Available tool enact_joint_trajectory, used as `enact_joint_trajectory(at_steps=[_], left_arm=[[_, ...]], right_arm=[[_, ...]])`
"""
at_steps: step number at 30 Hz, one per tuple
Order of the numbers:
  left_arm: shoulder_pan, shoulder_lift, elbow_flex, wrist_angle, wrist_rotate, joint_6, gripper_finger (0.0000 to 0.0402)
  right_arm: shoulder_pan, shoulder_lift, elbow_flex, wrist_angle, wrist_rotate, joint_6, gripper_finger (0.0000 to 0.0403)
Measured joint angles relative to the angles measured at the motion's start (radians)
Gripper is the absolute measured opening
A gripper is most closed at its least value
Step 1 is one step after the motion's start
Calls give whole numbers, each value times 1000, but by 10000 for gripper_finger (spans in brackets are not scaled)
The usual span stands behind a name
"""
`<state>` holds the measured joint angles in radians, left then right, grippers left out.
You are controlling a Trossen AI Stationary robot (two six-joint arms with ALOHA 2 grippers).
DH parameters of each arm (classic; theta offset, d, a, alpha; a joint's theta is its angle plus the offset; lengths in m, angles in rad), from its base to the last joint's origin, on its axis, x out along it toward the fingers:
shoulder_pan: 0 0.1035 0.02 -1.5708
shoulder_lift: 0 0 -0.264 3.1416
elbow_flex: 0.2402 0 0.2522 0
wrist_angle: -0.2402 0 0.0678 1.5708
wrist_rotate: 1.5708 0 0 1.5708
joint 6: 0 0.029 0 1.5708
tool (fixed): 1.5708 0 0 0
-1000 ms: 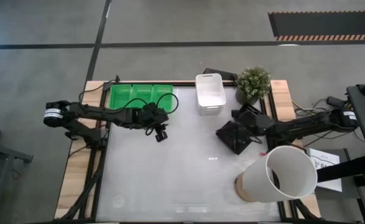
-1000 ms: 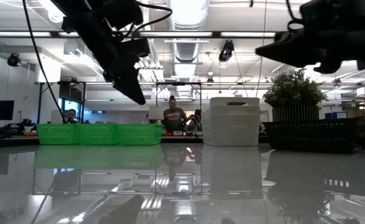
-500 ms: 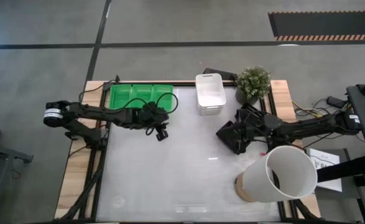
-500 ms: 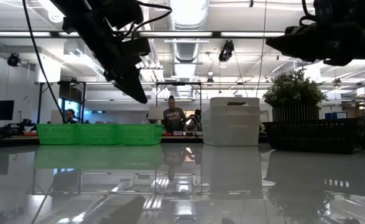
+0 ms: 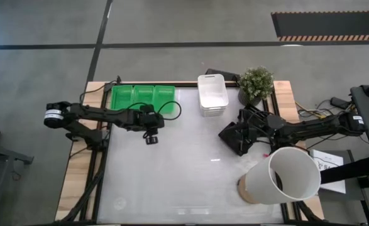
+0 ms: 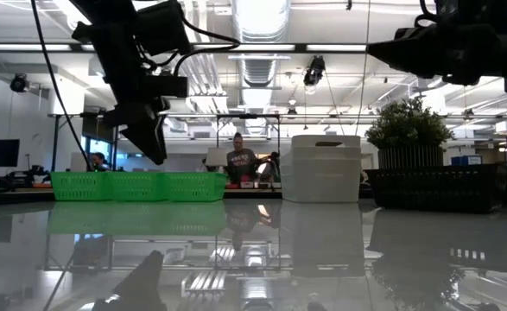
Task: Stack baskets by color
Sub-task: Stack the right green bin on top of the left green bin
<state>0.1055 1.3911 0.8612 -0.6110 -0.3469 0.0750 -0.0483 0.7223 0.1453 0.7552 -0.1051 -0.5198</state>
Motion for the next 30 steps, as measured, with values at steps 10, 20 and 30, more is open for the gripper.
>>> enact_joint_trajectory(at_steps=[10,20,30], left_arm=[[37,0,13,95,-118,249,218],[231,0,-4,324,63,409,221],[305,173,-4,424,226,463,196]], right_arm=[[0,0,38,-48,2,-43,17],[0,1,113,-181,2,-52,18],[0,1,142,-264,2,-17,18]])
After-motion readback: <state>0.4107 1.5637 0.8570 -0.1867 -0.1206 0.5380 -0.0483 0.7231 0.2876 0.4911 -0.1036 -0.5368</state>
